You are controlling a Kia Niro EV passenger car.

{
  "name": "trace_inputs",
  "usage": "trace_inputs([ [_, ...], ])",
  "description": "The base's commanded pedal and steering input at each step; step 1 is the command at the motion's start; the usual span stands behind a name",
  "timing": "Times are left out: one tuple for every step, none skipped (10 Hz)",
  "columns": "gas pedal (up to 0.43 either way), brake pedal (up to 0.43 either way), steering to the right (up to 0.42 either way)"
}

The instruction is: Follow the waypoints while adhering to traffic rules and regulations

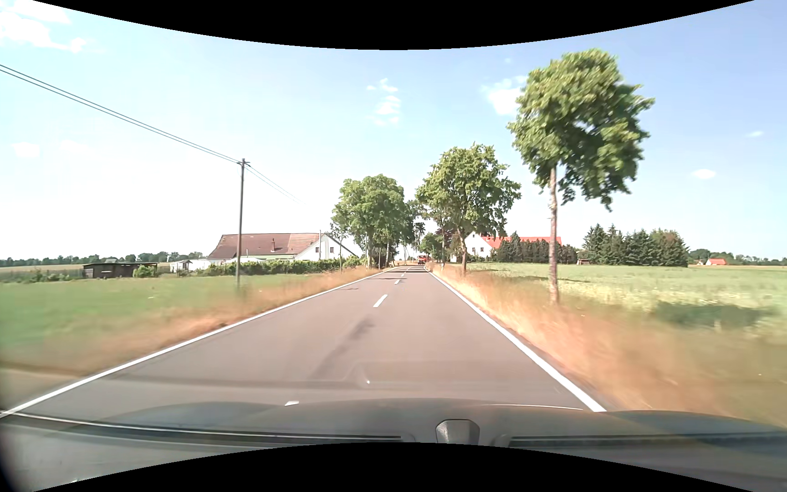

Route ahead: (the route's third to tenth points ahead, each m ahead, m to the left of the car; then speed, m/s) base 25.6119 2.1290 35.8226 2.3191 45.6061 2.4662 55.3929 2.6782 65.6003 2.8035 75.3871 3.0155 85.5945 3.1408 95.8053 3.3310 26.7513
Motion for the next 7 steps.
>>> trace_inputs([
  [0.0,0.006,0.0],
  [0.0,0.006,0.0],
  [0.0,0.006,0.0],
  [0.0,0.006,0.0],
  [0.0,0.006,0.0],
  [0.0,0.006,0.0],
  [0.0,0.006,0.0],
])
